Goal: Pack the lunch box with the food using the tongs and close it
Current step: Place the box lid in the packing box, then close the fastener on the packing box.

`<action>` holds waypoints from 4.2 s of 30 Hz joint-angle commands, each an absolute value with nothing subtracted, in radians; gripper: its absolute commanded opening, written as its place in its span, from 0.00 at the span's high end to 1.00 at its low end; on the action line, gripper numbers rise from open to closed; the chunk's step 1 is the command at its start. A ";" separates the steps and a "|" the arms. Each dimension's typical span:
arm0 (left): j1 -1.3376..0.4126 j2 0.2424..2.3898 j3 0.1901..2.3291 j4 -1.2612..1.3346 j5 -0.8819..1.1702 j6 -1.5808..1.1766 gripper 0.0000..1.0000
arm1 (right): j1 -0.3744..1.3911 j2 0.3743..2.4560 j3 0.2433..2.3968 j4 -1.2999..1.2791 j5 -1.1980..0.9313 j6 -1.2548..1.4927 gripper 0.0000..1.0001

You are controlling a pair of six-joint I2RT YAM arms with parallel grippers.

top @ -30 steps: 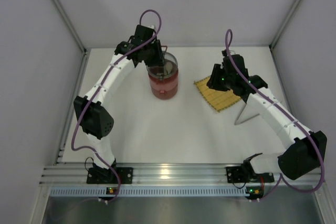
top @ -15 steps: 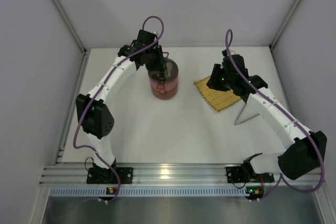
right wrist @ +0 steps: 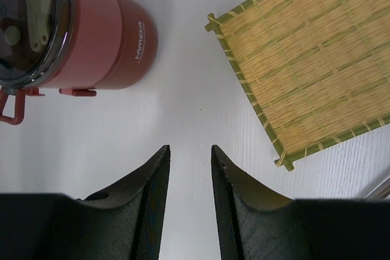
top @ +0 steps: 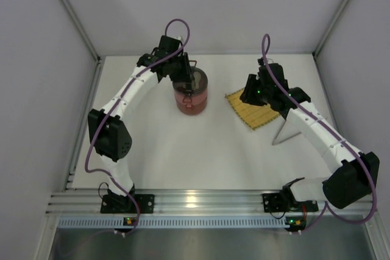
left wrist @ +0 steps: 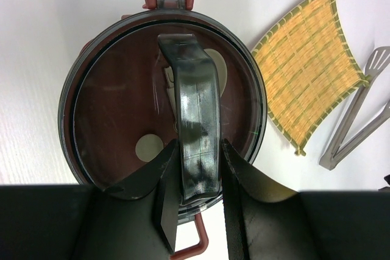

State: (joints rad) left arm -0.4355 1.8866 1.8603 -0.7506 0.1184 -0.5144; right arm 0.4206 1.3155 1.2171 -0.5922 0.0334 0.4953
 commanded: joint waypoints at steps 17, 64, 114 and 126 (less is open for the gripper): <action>-0.436 1.844 1.821 -0.675 0.100 -0.581 1.00 | 0.411 1.292 1.244 -0.592 0.037 0.503 0.67; -0.437 1.856 1.605 -0.621 0.063 -0.623 1.00 | 0.642 1.586 1.399 -0.108 -0.336 0.786 1.00; -0.439 1.871 1.647 -0.696 0.044 -0.543 1.00 | 0.667 1.842 1.028 0.636 -0.235 1.037 1.00; -0.437 1.873 1.655 -0.703 0.041 -0.543 1.00 | 0.657 1.864 0.988 0.669 -0.216 1.017 1.00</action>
State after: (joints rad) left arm -0.4366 1.8095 1.6737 -0.5335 0.0921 -0.5991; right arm 0.6785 1.8172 1.0027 0.6655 -0.2821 1.0565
